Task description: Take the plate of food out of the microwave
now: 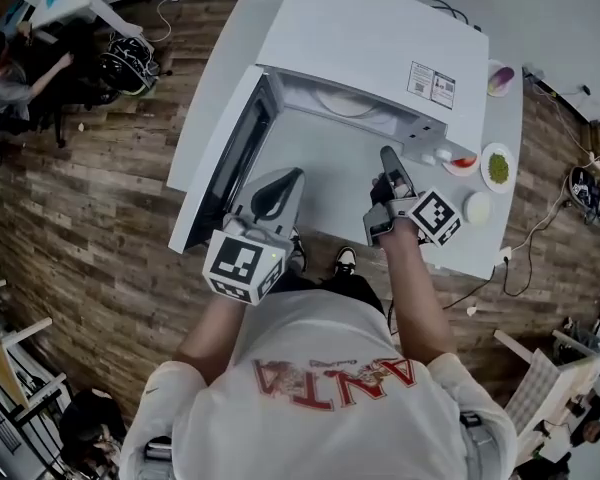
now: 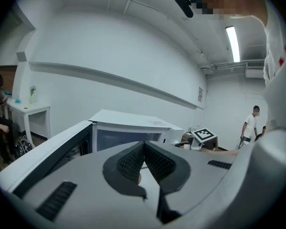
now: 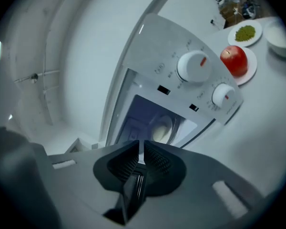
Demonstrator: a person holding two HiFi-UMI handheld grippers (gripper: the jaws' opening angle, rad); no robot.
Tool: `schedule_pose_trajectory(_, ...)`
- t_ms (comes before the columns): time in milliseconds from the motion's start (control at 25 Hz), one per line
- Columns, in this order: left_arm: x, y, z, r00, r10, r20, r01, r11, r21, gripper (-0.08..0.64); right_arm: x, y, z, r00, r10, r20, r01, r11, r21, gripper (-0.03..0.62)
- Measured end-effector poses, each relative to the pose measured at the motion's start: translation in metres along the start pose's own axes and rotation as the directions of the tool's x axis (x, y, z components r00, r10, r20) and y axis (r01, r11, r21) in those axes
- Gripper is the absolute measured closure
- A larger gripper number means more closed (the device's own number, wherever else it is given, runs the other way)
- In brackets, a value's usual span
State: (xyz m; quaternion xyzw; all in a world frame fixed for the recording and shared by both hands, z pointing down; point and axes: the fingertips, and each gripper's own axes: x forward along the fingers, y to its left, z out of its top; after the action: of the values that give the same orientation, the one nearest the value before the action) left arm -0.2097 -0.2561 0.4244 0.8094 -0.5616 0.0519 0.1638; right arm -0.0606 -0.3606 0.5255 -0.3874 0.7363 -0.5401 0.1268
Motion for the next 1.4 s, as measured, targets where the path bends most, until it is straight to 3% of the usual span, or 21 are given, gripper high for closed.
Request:
schedule_pose_trajectory(240,0.007,0.006,-0.006,1.0,-0.021,-0.018,0.021,1.0,-0.022,0.551,0.044,-0.03,-0.006,0.998,-0.052,0.037,0.044,0.98,0.194,0.58)
schedule_pose_trajectory(400,0.008,0.008,-0.009,0.999,-0.03,-0.023,0.03,0.999,-0.027,0.551,0.065,-0.047,-0.011,0.992,-0.095,0.079,0.062,0.935,0.35,0.574)
schedule_pose_trajectory(520,0.008,0.011,-0.011,0.999,-0.037,-0.029,0.036,0.999,-0.032,0.551,0.082,-0.058,-0.015,0.988,-0.128,0.089,0.08,0.906,0.415,0.539)
schedule_pose_trajectory(880,0.01,0.013,-0.022,0.997,-0.054,-0.048,0.051,0.997,-0.057,0.551,0.117,-0.078,-0.022,0.98,-0.181,0.077,0.127,0.881,0.455,0.531)
schedule_pose_trajectory(1400,0.011,0.016,-0.036,0.995,-0.052,-0.079,0.046,0.996,-0.078,0.551,0.124,-0.084,-0.022,0.98,-0.183,0.082,0.124,0.874,0.47,0.532)
